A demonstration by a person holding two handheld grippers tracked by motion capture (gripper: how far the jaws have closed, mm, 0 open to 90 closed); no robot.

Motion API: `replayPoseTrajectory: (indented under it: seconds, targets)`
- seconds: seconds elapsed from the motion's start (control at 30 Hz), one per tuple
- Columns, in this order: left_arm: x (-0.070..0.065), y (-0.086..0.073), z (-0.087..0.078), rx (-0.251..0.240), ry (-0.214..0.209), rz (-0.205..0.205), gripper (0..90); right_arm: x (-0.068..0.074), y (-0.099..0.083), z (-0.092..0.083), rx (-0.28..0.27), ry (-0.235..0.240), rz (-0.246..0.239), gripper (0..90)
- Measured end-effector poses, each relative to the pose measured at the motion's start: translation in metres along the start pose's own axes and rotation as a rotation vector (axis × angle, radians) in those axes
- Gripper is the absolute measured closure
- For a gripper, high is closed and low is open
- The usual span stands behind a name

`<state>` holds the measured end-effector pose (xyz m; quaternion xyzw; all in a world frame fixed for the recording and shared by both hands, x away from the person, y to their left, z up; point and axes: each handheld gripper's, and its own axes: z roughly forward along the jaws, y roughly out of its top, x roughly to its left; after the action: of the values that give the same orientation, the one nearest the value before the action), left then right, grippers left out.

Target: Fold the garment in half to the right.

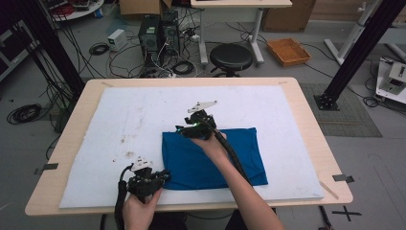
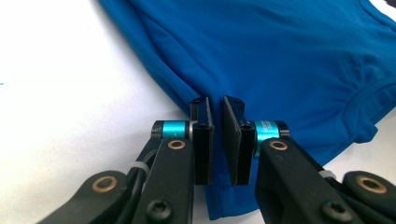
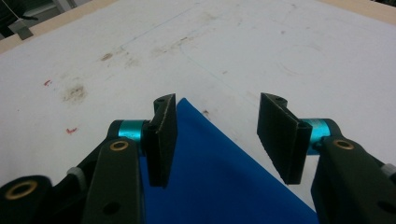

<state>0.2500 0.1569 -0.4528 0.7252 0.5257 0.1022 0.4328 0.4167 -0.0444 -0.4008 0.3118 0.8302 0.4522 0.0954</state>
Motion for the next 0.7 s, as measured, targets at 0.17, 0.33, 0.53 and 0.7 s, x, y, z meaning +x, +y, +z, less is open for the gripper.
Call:
replayPoseTrajectory:
  seconds: [0.17, 0.33, 0.53, 0.7]
  targets:
    - [0.0, 0.0, 0.0, -0.001, 0.0, -0.001, 82.1, 0.004, 0.008, 0.019, 0.033, 0.006, -0.007, 47.8]
    - [-0.001, 0.0, 0.0, -0.002, 0.003, 0.003, 82.1, 0.01, 0.015, 0.037, 0.068, -0.007, -0.022, 50.7]
    - [-0.001, -0.001, 0.0, -0.007, 0.003, 0.004, 82.1, 0.017, 0.02, 0.06, 0.121, -0.017, -0.034, 56.8]
    - [0.0, -0.001, 0.0, -0.007, 0.001, 0.004, 82.1, 0.024, 0.021, 0.077, 0.165, -0.045, -0.064, 65.0]
